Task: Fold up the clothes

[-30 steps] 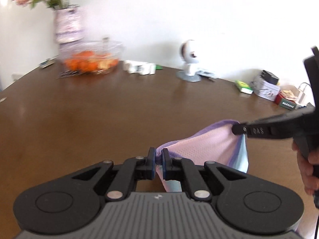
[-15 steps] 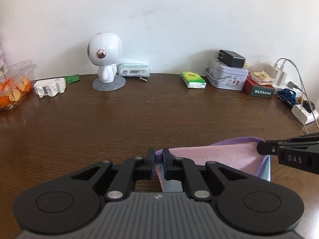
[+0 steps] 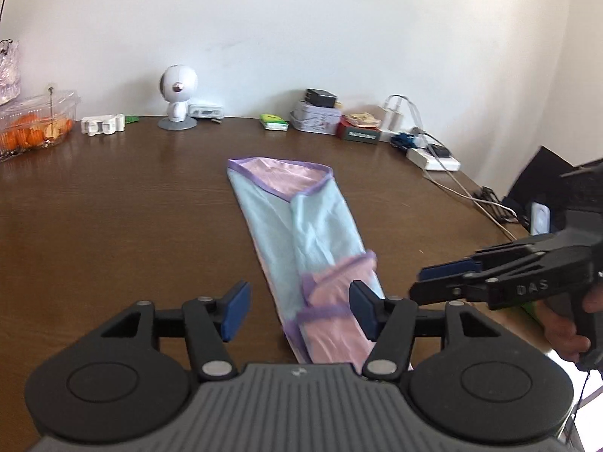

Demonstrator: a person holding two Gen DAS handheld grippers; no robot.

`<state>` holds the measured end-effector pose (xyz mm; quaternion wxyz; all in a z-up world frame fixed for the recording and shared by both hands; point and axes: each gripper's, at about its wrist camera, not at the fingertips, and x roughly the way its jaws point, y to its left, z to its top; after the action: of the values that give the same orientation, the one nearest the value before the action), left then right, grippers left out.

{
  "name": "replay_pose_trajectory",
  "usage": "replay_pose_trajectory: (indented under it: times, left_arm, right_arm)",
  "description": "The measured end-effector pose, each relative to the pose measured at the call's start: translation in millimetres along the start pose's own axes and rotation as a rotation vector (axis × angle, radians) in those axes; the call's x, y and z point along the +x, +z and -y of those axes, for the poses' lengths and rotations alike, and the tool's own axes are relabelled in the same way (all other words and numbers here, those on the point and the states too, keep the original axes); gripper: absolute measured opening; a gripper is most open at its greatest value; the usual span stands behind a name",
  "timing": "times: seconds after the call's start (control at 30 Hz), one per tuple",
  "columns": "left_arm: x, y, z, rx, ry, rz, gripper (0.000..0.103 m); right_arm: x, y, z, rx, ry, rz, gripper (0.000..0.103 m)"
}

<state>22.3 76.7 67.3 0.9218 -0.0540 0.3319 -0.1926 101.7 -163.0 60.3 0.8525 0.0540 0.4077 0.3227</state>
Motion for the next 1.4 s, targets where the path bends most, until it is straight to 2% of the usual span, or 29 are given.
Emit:
replay_pose_trajectory:
  times: [0.1, 0.17, 0.23, 0.27, 0.3, 0.37, 0.47, 0.63, 0.73, 0.83, 0.87, 0.93, 0.97, 1.03, 1.07, 1.17, 1.27, 1.33, 1.4]
  left_arm:
    - [7, -25, -3, -0.034, -0.081, -0.052, 0.057]
    - [15, -33, -6, -0.035, -0.064, -0.074, 0.056]
    - [25, -36, -11, -0.062, -0.056, -0.097, 0.032]
    - [28, -37, -12, -0.066, -0.076, -0.102, 0.008]
    - [29, -39, -11, -0.052, -0.096, -0.101, 0.003]
    - [30, -42, -5, -0.007, -0.098, -0.100, 0.003]
    - [29, -47, 1, 0.009, -0.096, -0.102, 0.002]
    - [7, -61, 12, -0.013, -0.148, -0.130, 0.001]
    - [-20, -78, 26, -0.006, -0.176, -0.151, 0.001]
    - [-48, -95, 42, -0.012, -0.217, -0.164, 0.002]
    - [-55, -101, 46, -0.013, -0.212, -0.158, 0.005]
    - [-67, -110, 48, 0.001, -0.177, -0.119, 0.029]
    - [-72, -115, 48, 0.024, -0.166, -0.100, 0.050]
    - [-85, -123, 51, 0.113, -0.122, -0.029, 0.054]
    - [-92, -127, 55, 0.181, -0.096, 0.004, 0.054]
    - [-108, -143, 73, 0.431, -0.023, 0.101, 0.060]
    - [-111, -164, 97, 0.711, 0.023, 0.169, 0.060]
    - [-105, -176, 108, 0.852, 0.035, 0.163, 0.061]
    - [-96, -183, 112, 0.937, 0.010, 0.133, 0.061]
  right_arm:
    - [3, -19, -11, -0.006, 0.023, 0.026, 0.039]
    - [11, -24, -16, -0.021, 0.052, 0.023, 0.034]
    - [21, -27, -20, -0.023, 0.054, 0.009, 0.031]
    - [26, -30, -19, -0.002, 0.051, 0.001, 0.026]
    - [28, -32, -19, 0.009, 0.040, 0.004, 0.022]
    - [29, -37, -16, 0.033, 0.024, 0.012, 0.008]
    - [24, -43, -9, 0.084, 0.028, 0.008, 0.003]
    - [5, -65, -24, 0.092, 0.000, -0.007, 0.002]
    - [-20, -86, -41, 0.077, -0.003, -0.024, 0.002]
    - [-55, -107, -57, 0.051, 0.011, 0.007, 0.003]
    - [-65, -114, -61, 0.034, 0.014, 0.020, 0.005]
    - [-81, -126, -68, -0.039, -0.013, 0.072, 0.011]
    - [-89, -131, -71, -0.088, -0.043, 0.118, 0.029]
    - [-106, -141, -80, -0.209, -0.107, 0.213, 0.057]
    - [-115, -148, -88, -0.313, -0.132, 0.262, 0.060]
    - [-125, -165, -111, -0.628, -0.184, 0.306, 0.061]
    - [-115, -186, -125, -0.864, -0.235, 0.247, 0.058]
    - [-105, -200, -133, -0.997, -0.232, 0.186, 0.053]
    - [-95, -208, -140, -1.065, -0.212, 0.157, 0.050]
